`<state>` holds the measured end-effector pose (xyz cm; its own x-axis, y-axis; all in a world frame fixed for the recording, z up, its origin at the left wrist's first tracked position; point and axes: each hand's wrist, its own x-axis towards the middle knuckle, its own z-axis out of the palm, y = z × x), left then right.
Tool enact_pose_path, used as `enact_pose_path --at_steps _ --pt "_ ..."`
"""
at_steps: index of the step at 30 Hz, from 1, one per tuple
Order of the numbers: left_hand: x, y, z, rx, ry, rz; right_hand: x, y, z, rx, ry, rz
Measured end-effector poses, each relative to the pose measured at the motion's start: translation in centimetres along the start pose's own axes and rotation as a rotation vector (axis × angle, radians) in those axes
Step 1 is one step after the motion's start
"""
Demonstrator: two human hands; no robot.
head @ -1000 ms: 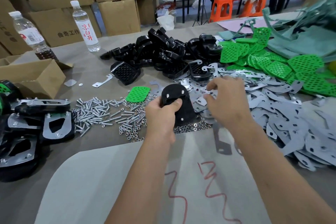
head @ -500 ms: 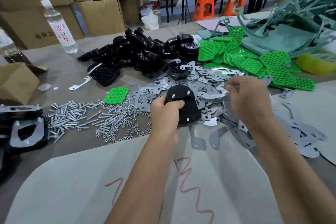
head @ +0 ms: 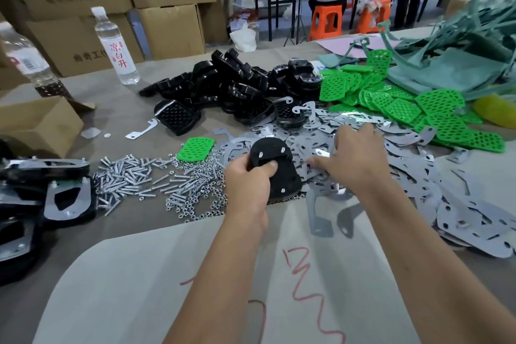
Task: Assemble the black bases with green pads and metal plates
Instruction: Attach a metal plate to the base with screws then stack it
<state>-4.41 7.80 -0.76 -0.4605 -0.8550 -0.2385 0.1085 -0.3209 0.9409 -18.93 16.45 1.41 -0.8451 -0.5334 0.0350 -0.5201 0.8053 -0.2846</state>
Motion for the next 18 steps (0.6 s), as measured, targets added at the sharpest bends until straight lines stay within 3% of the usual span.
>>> enact_pose_path --at_steps 4,7,9,13,18 --pt "0.0 0.3 -0.5 -0.006 -0.009 0.004 0.5 0.7 0.5 0.17 0.251 -0.078" --pt "0.1 0.6 -1.1 -0.014 0.013 0.003 0.4 1.2 0.2 0.428 0.644 -0.118" --pt "0.3 0.7 -1.4 -0.018 0.037 0.006 0.3 0.6 -0.5 0.572 0.721 -0.179" --pt "0.8 0.9 -2.0 -0.01 0.067 0.04 -0.3 -2.6 -0.5 0.962 0.551 -0.284" --pt "1.3 0.7 -2.5 -0.021 0.144 0.092 -2.5 -4.7 2.5 1.541 0.078 -0.227"
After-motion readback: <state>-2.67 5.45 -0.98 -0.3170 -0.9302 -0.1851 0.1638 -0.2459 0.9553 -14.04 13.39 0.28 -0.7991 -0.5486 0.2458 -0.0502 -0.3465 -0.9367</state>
